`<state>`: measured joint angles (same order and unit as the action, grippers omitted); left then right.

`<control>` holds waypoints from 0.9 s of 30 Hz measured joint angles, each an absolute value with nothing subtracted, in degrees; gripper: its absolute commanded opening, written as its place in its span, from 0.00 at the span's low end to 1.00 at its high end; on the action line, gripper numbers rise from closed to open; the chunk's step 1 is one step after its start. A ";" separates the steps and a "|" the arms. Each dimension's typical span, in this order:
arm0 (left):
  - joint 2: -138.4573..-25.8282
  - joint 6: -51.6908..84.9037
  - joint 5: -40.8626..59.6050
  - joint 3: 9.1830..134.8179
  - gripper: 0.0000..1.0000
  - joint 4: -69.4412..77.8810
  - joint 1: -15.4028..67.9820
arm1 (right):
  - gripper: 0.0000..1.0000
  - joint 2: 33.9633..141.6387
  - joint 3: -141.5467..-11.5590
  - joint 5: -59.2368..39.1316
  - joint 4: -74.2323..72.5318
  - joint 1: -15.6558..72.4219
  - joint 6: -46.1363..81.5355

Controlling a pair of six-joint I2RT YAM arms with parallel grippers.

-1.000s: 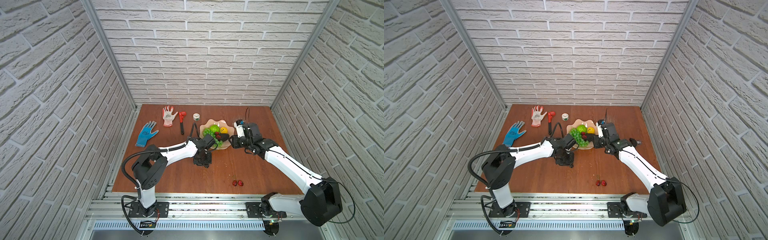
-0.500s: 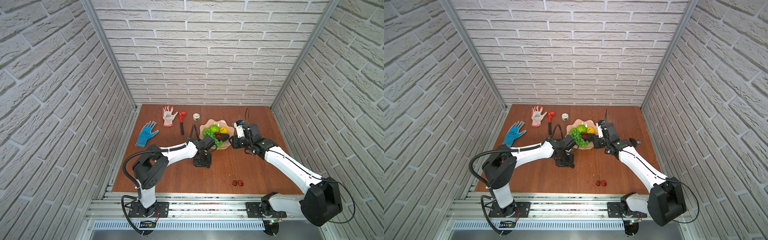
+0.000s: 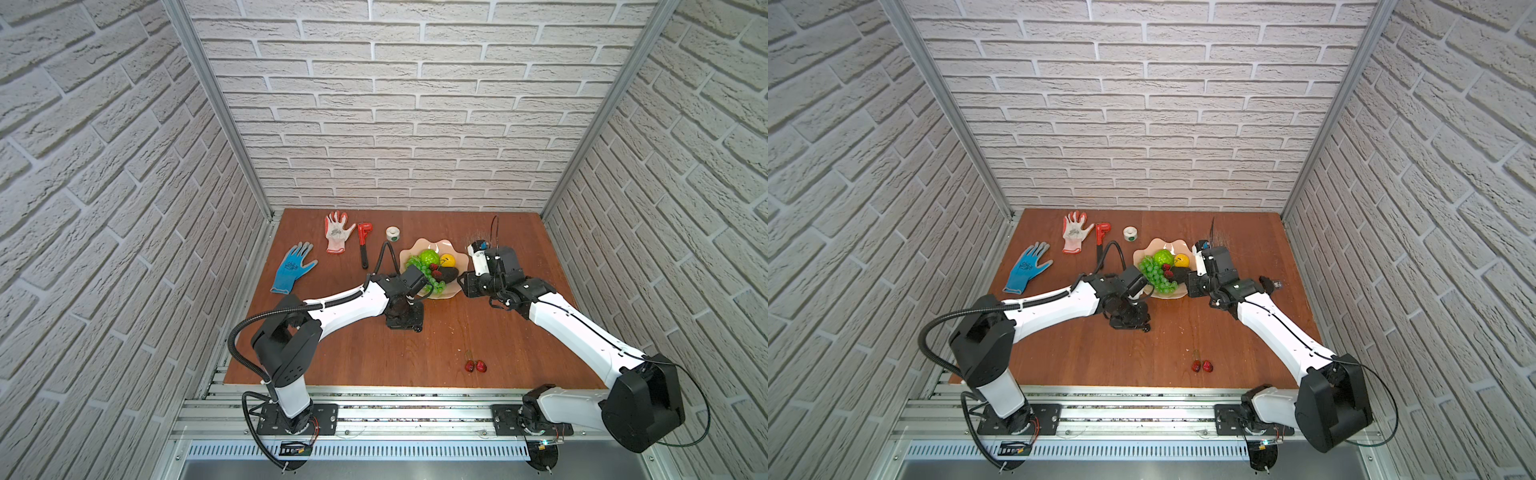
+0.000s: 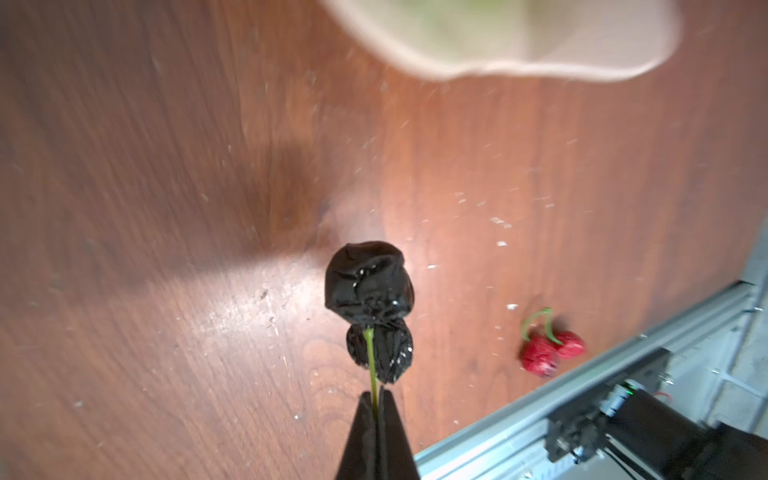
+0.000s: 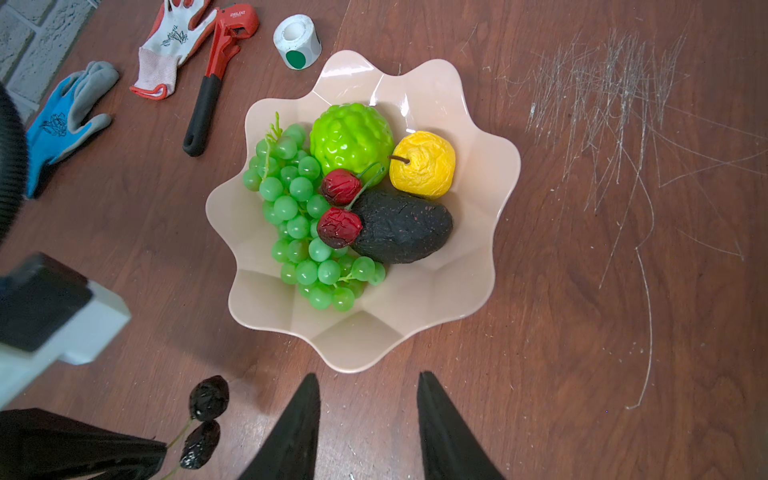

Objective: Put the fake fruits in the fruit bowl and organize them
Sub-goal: 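Carry the black cherries over the bowl and release them with the left gripper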

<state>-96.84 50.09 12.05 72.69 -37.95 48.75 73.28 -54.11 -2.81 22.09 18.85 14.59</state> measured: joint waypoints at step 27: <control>-123.52 38.57 20.97 109.60 0.00 -34.54 39.29 | 0.43 70.17 -54.13 -3.03 26.06 18.85 15.09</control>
<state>-123.52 38.57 20.97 109.60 -34.54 39.29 70.17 -54.13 -3.03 26.06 18.85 15.09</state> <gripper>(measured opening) 0.050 0.433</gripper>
